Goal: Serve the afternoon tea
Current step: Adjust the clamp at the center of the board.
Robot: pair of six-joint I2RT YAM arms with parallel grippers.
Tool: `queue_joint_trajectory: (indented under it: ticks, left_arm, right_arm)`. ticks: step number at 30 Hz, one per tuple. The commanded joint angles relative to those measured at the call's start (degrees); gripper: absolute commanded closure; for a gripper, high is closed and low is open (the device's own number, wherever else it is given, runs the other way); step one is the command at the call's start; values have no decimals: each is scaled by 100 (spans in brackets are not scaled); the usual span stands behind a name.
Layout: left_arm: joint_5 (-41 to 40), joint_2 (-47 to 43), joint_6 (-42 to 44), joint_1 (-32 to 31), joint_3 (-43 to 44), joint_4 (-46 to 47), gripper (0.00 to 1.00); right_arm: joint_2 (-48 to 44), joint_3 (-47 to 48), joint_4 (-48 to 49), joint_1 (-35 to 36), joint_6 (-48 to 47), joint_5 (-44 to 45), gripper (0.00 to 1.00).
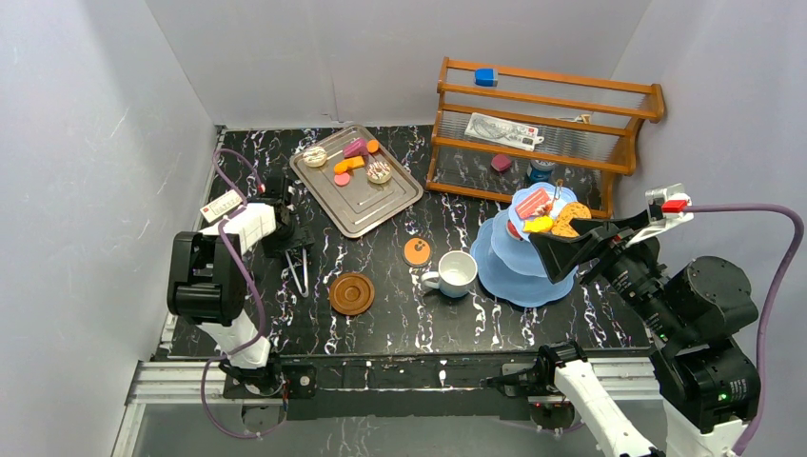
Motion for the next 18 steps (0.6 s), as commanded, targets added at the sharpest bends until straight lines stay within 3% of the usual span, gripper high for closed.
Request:
queue_joint_trajectory:
  ticks: [1,12,18]
  left_arm:
    - [-347,85,-243,-77,-61,-16,30]
    - [-323,296,-269,-118,-76,84,32]
    - [-223,318,-194,-118,-56,90,40]
  right_arm:
    - [-61,-7,313,2,-98,-16,1]
    - [-52,-5,316,-1,-130,-1,1]
    - [-52,-6,312,-5,-142,25,1]
